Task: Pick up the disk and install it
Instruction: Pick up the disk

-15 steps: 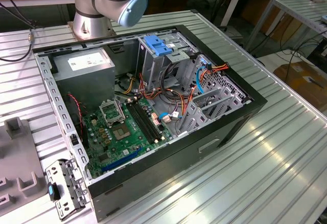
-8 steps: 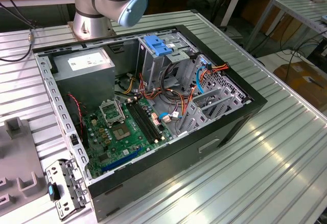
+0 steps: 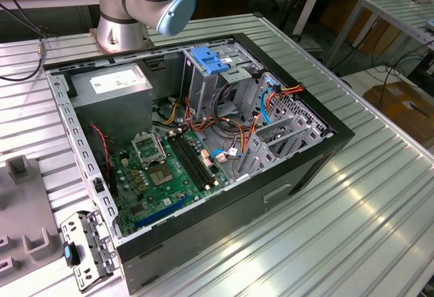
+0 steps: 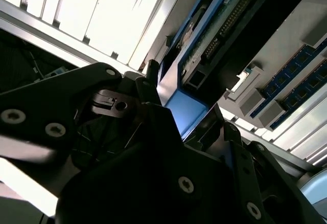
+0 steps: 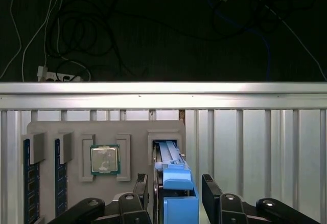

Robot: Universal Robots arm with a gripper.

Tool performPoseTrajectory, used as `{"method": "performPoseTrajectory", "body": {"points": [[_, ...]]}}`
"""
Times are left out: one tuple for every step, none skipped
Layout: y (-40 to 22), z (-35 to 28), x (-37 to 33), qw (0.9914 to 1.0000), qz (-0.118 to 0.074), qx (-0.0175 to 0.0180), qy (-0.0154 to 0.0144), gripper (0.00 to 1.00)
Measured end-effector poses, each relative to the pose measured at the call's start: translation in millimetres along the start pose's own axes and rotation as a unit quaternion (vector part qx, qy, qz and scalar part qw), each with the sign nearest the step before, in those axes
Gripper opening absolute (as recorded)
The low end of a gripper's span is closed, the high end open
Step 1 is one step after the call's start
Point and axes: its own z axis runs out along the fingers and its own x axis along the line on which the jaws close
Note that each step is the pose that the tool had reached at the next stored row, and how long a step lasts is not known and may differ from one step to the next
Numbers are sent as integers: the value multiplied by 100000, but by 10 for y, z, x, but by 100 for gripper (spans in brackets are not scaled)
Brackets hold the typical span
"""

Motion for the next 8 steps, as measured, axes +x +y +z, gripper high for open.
{"method": "performPoseTrajectory", "body": {"points": [[0,0,0,100000,2,1,0,53],[0,0,0,100000,-1,0,-1,53],[0,0,0,100000,3,-2,-1,53],[0,0,0,100000,0,-2,-3,45],[0,0,0,100000,0,-2,-5,45],[0,0,0,100000,-1,0,-3,45],[0,0,0,100000,1,-2,-5,45],[0,0,0,100000,1,-2,-6,45]]}}
